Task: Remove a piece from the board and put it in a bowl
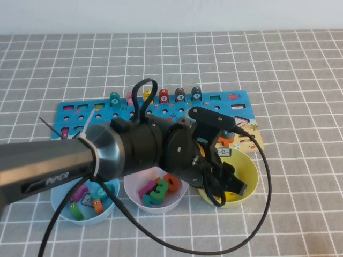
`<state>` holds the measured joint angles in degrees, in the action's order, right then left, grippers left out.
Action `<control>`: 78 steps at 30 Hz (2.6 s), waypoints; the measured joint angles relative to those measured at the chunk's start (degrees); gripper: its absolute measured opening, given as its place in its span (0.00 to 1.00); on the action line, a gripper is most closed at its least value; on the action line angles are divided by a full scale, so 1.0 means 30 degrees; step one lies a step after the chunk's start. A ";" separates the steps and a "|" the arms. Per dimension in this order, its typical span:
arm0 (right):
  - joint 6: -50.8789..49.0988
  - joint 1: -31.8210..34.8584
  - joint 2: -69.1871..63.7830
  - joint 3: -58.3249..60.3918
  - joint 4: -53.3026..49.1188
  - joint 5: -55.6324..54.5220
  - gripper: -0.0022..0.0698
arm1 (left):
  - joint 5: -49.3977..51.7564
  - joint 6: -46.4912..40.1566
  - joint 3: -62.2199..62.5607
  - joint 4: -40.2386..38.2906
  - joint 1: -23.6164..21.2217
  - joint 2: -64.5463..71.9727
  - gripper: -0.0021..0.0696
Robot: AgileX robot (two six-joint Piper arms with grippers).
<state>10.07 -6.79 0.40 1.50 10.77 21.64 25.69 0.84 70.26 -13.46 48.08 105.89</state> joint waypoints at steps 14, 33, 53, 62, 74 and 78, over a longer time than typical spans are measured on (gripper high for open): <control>0.0000 0.0000 0.0000 0.0000 0.0000 0.0000 0.01 | 0.1744 0.0000 0.2074 0.0690 0.0000 0.1548 0.51; 0.0000 0.0000 0.0000 0.0000 0.0000 0.0000 0.01 | 0.2530 -0.0074 0.1759 0.2502 0.0346 -0.1978 0.59; 0.0000 0.0000 0.0005 0.0000 0.0000 0.0000 0.01 | -0.2480 0.0003 -0.8482 0.3832 -0.1220 -1.4334 0.03; 0.0000 0.0000 0.0005 0.0000 0.0000 0.0000 0.01 | -0.5549 0.1312 -1.3004 0.3698 -0.1220 -1.8816 0.03; 0.0000 0.0000 0.0005 0.0000 0.0000 0.0000 0.01 | -0.6519 0.1398 -1.4308 0.4597 -0.1220 -1.8969 0.03; 0.0000 0.0000 0.0005 0.0000 0.0000 0.0000 0.01 | -0.9501 0.0891 -1.5759 0.4792 -0.1258 -1.9035 0.03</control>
<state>10.07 -6.79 0.42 1.50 10.77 21.64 -2.81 3.51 22.98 0.92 44.31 48.79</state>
